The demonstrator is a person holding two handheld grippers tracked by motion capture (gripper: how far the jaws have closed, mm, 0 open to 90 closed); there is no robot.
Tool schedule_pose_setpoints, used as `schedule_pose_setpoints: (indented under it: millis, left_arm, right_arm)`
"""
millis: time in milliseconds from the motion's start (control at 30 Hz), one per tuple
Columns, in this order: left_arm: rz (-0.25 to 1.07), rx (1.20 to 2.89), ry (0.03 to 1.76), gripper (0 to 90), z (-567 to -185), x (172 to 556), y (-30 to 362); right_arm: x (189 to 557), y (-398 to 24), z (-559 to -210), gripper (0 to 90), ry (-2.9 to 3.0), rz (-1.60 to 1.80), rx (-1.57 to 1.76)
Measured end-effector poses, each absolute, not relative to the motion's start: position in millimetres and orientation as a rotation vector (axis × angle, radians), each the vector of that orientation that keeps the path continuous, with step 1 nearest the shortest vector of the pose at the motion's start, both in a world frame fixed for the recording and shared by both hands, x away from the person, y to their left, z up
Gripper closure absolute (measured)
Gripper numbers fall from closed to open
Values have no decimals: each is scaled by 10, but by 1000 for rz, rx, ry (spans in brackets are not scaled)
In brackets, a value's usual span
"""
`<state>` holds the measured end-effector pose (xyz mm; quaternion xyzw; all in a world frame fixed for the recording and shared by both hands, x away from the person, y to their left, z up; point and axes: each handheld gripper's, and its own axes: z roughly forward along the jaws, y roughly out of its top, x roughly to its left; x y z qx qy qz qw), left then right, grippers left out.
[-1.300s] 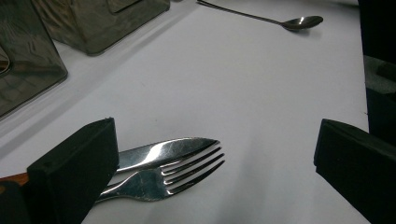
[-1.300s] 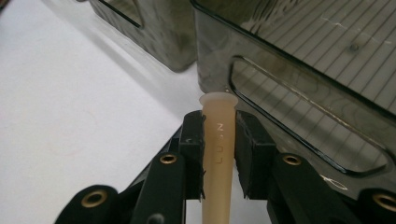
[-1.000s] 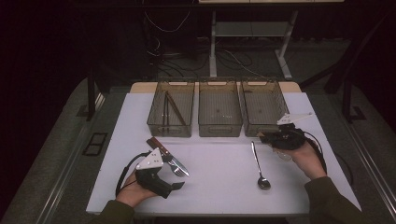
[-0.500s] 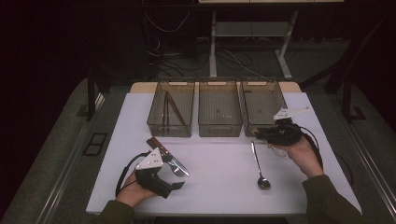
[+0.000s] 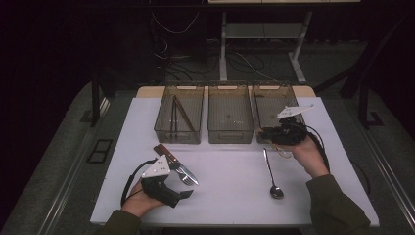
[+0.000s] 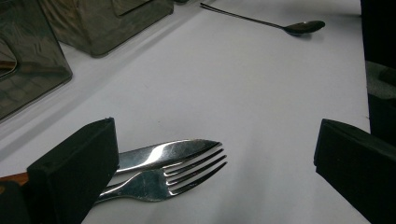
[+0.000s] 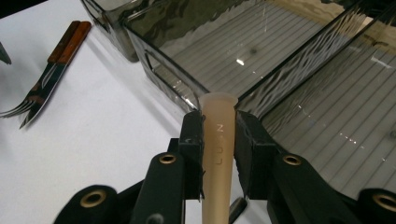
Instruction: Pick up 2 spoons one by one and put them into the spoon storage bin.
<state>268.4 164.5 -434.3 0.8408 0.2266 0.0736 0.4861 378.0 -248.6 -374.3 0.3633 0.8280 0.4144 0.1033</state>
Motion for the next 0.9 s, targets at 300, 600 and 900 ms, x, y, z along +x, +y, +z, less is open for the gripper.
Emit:
schedule_pose_setpoints:
  millis: [300,600,900]
  left_arm:
    - [177,2047,532,0,-4350,2692,1631]
    - [174,2040,539,0,-4338,2685,1637]
    - [172,2038,530,0,-4330,2683,1639]
  right_arm:
    - [3994,-2396,-3613,736,2435,1220,1087]
    - [4238,-2193,-3466,737,2427,1211,1078]
    - [4462,-1895,-3407,736,2448,1205,1069]
